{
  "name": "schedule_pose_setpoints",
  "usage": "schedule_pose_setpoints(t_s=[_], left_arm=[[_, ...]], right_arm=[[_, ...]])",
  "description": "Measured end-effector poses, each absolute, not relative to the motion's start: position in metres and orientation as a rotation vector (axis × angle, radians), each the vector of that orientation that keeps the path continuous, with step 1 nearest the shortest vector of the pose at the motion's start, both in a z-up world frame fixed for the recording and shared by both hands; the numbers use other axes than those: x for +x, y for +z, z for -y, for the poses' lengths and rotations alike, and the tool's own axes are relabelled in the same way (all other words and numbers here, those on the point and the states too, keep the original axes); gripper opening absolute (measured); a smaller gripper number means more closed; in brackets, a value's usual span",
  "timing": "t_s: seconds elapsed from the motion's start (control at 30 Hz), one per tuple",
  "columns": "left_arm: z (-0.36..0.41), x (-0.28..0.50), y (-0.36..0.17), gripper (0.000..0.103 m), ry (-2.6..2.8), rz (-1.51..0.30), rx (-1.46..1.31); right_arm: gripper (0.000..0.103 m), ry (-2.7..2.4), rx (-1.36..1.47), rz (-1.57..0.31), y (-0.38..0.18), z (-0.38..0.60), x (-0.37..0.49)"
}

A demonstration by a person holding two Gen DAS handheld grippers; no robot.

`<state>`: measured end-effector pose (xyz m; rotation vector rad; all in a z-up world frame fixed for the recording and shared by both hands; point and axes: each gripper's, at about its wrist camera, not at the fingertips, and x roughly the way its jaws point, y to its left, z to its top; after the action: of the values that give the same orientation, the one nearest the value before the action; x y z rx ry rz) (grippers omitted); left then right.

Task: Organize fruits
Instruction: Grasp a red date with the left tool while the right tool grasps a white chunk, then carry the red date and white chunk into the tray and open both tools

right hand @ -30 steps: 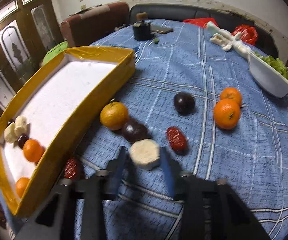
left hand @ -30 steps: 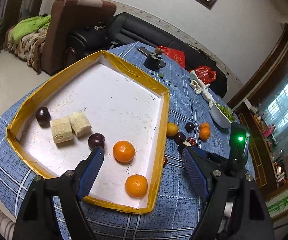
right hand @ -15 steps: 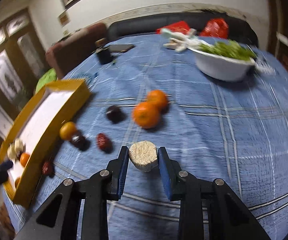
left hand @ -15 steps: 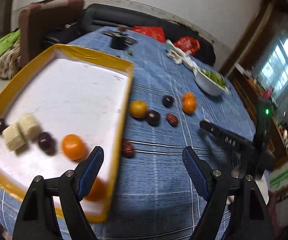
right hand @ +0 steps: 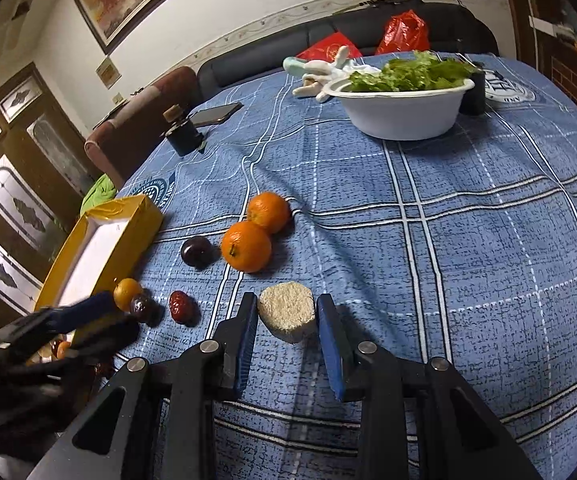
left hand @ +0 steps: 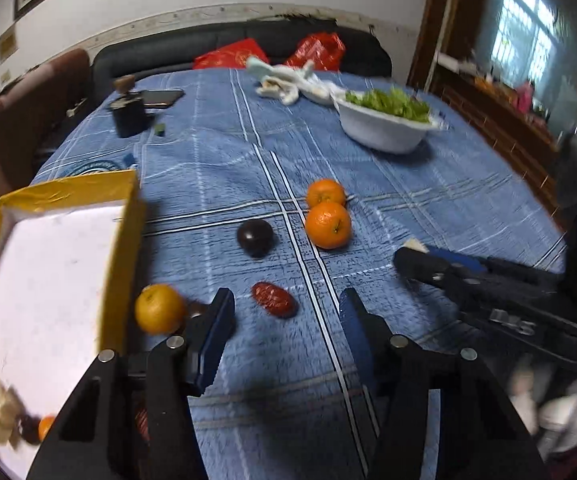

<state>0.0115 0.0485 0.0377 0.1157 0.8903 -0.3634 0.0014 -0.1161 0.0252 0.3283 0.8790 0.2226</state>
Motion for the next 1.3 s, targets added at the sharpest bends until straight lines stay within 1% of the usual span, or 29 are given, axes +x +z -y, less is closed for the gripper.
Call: schedule_pose_setpoints(t_s=[0.13,0.2,0.23,0.43,0.67,0.73,0.87,1.07,1.17,1.3], left_arm=[[-0.039,0.029,0.020,0.053,-0.343,-0.921,0.169],[-0.038,0.032,0.012,0.033,-0.348,-0.942,0.173],[-0.038,0.033,0.009,0.028,-0.347,-0.951,0.176],[-0.047,0.023,0.012,0.028,-0.341,-0.925,0.132],[-0.080,-0.010,0.049,0.028,-0.289,-0.843,0.028],[-0.100,-0.020,0.060,0.028,-0.256,-0.818,-0.026],[-0.165,-0.043,0.074,0.028,-0.160,-0.776,-0.172],[-0.246,-0.059,0.073,0.028,-0.022,-0.776,-0.288],[-0.271,-0.055,0.073,0.028,0.006,-0.780,-0.322],[-0.286,-0.038,0.071,0.028,0.010,-0.805,-0.317]], right_arm=[[0.033,0.227,0.342,-0.883,0.024,0.117,0.004],[0.033,0.231,0.343,-0.884,0.025,0.117,0.004],[0.033,0.233,0.342,-0.885,0.025,0.117,0.004],[0.033,0.233,0.339,-0.886,0.024,0.115,0.004],[0.033,0.268,0.315,-0.863,0.028,0.106,0.000],[0.033,0.287,0.297,-0.849,0.030,0.100,-0.002],[0.033,0.319,0.258,-0.823,0.034,0.086,-0.010],[0.034,0.353,0.208,-0.818,0.041,0.057,-0.019],[0.034,0.409,0.193,-0.812,0.053,0.033,-0.024],[0.034,0.523,0.170,-0.843,0.063,-0.020,-0.021]])
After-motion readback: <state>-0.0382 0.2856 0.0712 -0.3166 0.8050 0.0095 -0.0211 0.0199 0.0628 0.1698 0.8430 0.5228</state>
